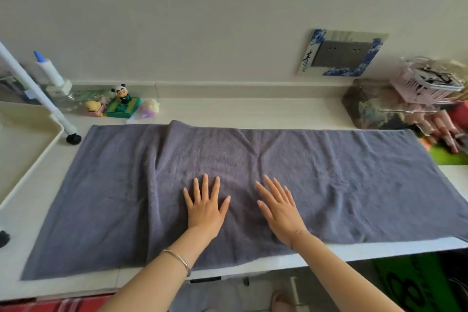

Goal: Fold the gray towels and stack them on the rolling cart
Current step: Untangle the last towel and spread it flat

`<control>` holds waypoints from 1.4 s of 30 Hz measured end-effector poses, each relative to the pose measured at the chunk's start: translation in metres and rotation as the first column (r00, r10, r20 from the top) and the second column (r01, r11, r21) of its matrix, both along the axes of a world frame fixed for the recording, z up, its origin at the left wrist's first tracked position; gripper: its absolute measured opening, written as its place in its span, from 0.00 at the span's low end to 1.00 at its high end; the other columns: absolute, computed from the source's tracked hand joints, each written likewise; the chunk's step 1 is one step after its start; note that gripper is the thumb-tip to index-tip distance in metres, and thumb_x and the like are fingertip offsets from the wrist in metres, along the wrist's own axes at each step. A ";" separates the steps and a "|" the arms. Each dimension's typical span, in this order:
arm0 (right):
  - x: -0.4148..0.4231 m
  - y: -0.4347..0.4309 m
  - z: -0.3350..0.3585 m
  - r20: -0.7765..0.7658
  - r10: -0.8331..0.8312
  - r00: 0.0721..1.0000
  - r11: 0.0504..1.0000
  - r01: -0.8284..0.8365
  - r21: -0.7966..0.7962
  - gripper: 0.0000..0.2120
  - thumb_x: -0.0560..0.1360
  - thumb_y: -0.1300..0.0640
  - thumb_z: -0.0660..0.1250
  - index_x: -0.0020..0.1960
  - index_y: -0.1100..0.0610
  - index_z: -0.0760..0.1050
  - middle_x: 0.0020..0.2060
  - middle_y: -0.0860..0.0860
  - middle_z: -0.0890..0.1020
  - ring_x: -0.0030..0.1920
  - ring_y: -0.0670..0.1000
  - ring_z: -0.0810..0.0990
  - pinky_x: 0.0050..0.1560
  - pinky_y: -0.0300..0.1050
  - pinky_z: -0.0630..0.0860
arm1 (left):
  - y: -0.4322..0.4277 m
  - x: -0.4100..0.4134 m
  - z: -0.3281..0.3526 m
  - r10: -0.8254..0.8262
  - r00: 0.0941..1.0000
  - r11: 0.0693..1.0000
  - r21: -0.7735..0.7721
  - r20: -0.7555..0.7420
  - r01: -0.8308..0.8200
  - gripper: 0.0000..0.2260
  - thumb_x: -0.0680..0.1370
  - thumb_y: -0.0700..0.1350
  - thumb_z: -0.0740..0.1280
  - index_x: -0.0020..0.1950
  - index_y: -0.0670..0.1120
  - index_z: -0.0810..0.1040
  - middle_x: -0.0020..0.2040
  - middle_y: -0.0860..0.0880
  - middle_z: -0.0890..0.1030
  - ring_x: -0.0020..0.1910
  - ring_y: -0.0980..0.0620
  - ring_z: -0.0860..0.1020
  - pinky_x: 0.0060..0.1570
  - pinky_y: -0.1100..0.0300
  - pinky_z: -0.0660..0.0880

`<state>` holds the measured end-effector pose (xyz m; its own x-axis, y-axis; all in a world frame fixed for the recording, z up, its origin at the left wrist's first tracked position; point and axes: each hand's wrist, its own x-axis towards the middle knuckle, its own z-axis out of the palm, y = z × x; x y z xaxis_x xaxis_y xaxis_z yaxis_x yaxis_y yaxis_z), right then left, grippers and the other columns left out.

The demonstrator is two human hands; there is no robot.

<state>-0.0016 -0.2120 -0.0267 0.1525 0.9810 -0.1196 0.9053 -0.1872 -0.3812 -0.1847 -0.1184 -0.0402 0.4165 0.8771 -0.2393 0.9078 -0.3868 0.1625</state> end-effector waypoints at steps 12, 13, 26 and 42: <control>0.199 -0.059 0.037 -0.197 -0.509 0.838 0.849 0.527 0.045 0.30 0.77 0.50 0.64 0.75 0.52 0.57 0.76 0.50 0.54 0.75 0.54 0.55 0.73 0.54 0.56 | -0.047 0.167 0.043 -0.262 0.947 0.946 -0.147 0.186 0.290 0.27 0.82 0.60 0.44 0.78 0.51 0.44 0.79 0.48 0.45 0.77 0.45 0.43 0.75 0.48 0.42; 0.220 -0.068 0.038 -0.240 -0.548 0.801 0.820 0.571 0.034 0.31 0.77 0.50 0.65 0.75 0.53 0.57 0.76 0.51 0.54 0.75 0.54 0.55 0.73 0.54 0.57 | -0.055 0.184 0.043 -0.275 0.941 0.941 -0.144 0.197 0.306 0.27 0.82 0.59 0.44 0.78 0.51 0.44 0.79 0.48 0.46 0.77 0.45 0.43 0.75 0.48 0.42; 0.457 -0.156 0.026 -0.288 -0.761 0.582 0.636 0.756 -0.153 0.40 0.69 0.44 0.73 0.74 0.58 0.60 0.70 0.60 0.66 0.69 0.61 0.66 0.70 0.56 0.63 | -0.146 0.364 0.007 -0.213 0.973 0.973 -0.070 0.089 0.219 0.25 0.82 0.59 0.44 0.78 0.55 0.42 0.78 0.50 0.41 0.77 0.46 0.40 0.73 0.45 0.37; 0.555 -0.196 0.059 -0.327 -0.624 0.710 0.775 0.508 -0.376 0.13 0.73 0.51 0.71 0.49 0.62 0.79 0.47 0.59 0.83 0.41 0.51 0.79 0.39 0.39 0.74 | -0.152 0.398 0.007 -0.180 0.981 0.982 -0.041 0.067 0.183 0.26 0.79 0.62 0.37 0.77 0.56 0.40 0.78 0.52 0.39 0.77 0.49 0.39 0.74 0.47 0.39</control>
